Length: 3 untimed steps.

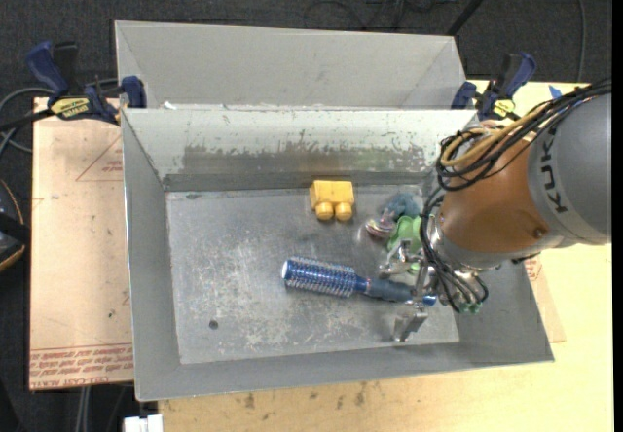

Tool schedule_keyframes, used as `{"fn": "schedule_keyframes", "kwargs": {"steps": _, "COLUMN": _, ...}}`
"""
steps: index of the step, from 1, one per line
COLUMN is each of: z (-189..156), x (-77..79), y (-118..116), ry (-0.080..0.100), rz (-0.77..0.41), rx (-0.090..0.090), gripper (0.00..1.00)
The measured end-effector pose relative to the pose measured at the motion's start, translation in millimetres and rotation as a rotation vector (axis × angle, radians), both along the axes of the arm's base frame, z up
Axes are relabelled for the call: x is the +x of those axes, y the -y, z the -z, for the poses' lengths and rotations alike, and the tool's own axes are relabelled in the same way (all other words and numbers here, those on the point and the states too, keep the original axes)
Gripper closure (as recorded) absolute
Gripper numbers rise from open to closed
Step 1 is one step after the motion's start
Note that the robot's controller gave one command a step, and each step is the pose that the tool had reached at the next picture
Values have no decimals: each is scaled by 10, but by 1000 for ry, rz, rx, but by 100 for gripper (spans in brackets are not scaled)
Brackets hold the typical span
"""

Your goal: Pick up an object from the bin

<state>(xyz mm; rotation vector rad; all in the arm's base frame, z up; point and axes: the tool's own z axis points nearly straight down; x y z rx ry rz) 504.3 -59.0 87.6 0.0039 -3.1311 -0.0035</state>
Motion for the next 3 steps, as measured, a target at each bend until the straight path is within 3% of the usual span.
{"fn": "schedule_keyframes", "kwargs": {"steps": 1, "z": -44, "x": 36, "y": 2, "ry": 10, "rz": -2, "rx": -2, "gripper": 100}}
{"fn": "schedule_keyframes", "kwargs": {"steps": 2, "z": -1311, "x": 202, "y": 80, "ry": 21, "rz": 30, "rx": -3, "gripper": 100}}
{"fn": "schedule_keyframes", "kwargs": {"steps": 3, "z": -889, "x": 9, "y": 119, "ry": 5, "rz": 574, "rx": -5, "gripper": 100}}
